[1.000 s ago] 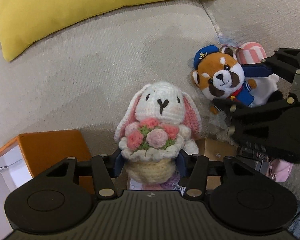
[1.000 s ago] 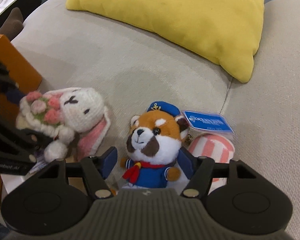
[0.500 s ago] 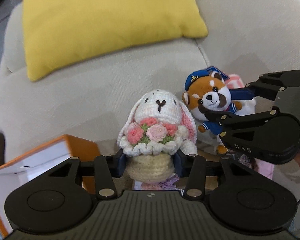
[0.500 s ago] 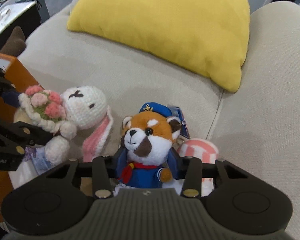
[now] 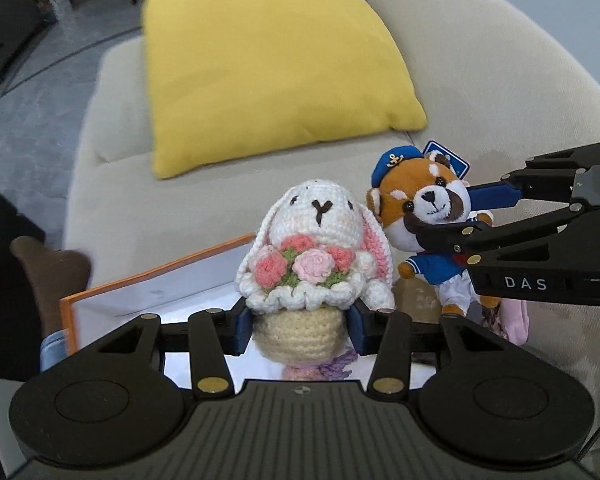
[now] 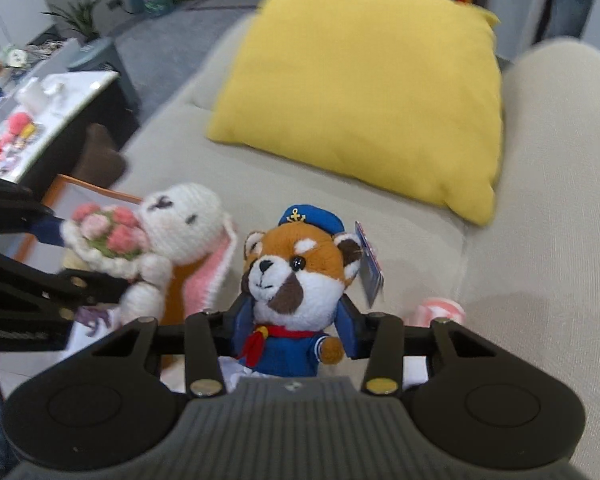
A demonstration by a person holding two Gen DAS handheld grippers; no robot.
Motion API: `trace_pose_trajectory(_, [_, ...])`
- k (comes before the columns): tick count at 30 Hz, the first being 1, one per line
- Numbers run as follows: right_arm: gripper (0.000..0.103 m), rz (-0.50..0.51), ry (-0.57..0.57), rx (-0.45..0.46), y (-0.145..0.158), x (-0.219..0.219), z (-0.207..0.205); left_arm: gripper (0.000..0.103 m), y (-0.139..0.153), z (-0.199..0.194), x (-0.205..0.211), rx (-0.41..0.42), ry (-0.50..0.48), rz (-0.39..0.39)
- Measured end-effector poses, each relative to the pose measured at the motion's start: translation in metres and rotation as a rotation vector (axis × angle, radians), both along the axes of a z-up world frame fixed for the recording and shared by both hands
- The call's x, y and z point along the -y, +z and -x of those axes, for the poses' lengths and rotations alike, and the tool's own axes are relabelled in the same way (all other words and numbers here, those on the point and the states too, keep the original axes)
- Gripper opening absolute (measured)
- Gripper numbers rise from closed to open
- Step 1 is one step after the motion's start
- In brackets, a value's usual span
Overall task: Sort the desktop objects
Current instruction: 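Carry the bunny and red panda into the box and open both tools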
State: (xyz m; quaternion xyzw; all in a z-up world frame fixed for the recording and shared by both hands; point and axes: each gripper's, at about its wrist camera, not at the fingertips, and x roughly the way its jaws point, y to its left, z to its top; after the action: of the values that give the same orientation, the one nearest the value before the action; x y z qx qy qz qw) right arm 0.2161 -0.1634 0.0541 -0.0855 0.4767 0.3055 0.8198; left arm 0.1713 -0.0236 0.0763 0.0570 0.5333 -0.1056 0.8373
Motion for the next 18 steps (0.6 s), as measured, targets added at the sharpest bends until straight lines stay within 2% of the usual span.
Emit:
trace_pose_trajectory(5, [0.046, -0.042, 0.053, 0.036, 0.031, -0.043, 0.020, 0.053, 0.016, 0.027, -0.047, 0.053, 0.065, -0.015])
trace_pose_trajectory(9, [0.046, -0.075, 0.093, 0.001, 0.034, -0.088, 0.027, 0.053, 0.003, 0.035, -0.084, 0.053, 0.133, -0.045])
trace_pose_trajectory(16, [0.046, -0.058, 0.123, -0.119, -0.015, -0.162, 0.029, 0.053, -0.046, 0.037, -0.115, 0.070, 0.144, -0.132])
trace_pose_trajectory(18, [0.046, -0.044, 0.117, -0.152, -0.031, -0.177, 0.027, 0.053, -0.048, 0.044, -0.122, 0.073, 0.134, -0.167])
